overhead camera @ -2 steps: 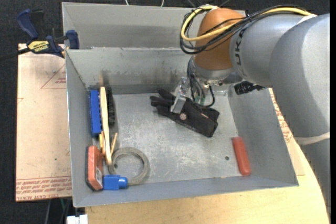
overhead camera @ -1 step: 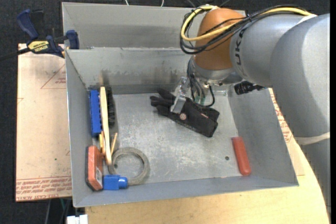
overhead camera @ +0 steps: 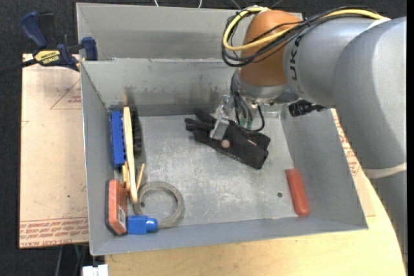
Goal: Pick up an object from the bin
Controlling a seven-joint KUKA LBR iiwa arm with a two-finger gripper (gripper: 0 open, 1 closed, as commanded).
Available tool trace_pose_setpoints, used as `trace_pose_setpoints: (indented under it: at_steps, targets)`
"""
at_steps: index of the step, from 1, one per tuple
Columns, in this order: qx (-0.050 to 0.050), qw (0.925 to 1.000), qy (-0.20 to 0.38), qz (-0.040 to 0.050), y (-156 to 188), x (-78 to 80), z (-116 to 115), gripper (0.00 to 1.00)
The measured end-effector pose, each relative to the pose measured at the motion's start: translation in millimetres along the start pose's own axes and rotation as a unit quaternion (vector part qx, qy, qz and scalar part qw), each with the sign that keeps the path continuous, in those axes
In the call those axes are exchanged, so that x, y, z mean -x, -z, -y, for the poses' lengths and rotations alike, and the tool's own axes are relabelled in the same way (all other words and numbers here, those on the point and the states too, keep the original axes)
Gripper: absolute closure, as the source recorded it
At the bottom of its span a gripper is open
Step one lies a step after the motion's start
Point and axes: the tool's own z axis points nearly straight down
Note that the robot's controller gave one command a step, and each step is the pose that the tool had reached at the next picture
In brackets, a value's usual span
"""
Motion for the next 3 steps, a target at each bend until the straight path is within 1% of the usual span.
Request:
trace_pose_setpoints:
  at_steps: [3]
  targets:
    - [0.000, 1.0000, 0.000, 0.0001, 0.0, 0.0, 0.0, 1.00]
